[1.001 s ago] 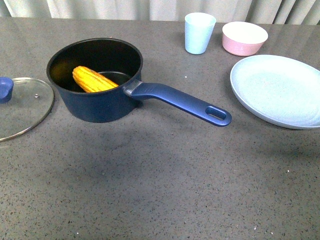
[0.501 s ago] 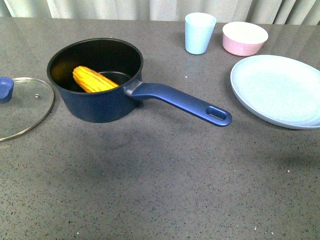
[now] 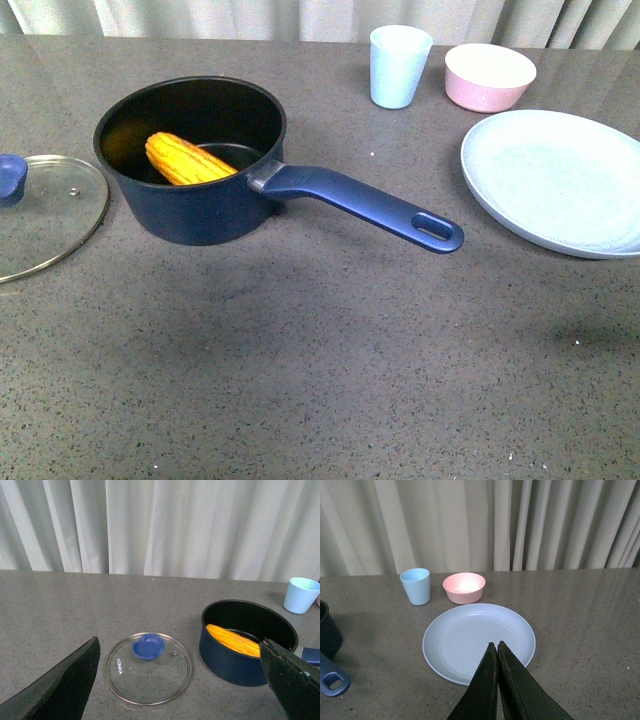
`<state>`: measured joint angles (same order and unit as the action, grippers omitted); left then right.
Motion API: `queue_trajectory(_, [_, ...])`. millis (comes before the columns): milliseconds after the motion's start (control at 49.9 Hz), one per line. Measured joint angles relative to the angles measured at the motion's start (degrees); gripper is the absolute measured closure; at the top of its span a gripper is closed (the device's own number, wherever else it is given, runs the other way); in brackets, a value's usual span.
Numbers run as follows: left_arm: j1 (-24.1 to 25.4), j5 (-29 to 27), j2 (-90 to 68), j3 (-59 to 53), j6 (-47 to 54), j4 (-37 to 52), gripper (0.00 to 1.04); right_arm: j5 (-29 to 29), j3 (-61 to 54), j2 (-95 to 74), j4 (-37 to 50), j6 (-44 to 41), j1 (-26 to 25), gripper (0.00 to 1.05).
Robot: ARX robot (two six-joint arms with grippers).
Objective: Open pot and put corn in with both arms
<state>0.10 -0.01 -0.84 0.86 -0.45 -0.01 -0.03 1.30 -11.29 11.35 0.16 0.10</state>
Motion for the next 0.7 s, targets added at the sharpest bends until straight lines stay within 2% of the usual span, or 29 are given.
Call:
queue_trajectory(80, [0.0, 0.0, 0.0, 0.0, 0.0, 0.0, 0.09, 0.0, 0.02, 1.36, -1.42, 0.0, 0.0, 1.03])
queue_trajectory(140, [0.0, 0.0, 0.0, 0.0, 0.0, 0.0, 0.09, 0.02, 0.04, 7.26, -9.25, 0.0, 0.0, 1.03])
queue_trajectory(180, [0.0, 0.0, 0.0, 0.0, 0.0, 0.0, 0.09, 0.0, 0.04, 10.1, -10.82, 0.0, 0.0, 1.03])
queue_trajectory(561, [0.0, 0.0, 0.0, 0.0, 0.0, 0.0, 0.09, 0.02, 0.04, 10.91, -11.26, 0.0, 0.0, 1.03])
queue_trajectory(641, [0.0, 0.0, 0.0, 0.0, 0.0, 0.0, 0.09, 0.02, 0.04, 10.93, -11.26, -0.02, 0.0, 0.89])
queue_trajectory(701, [0.0, 0.0, 0.0, 0.0, 0.0, 0.0, 0.09, 0.02, 0.04, 10.93, -11.26, -0.02, 0.0, 0.75])
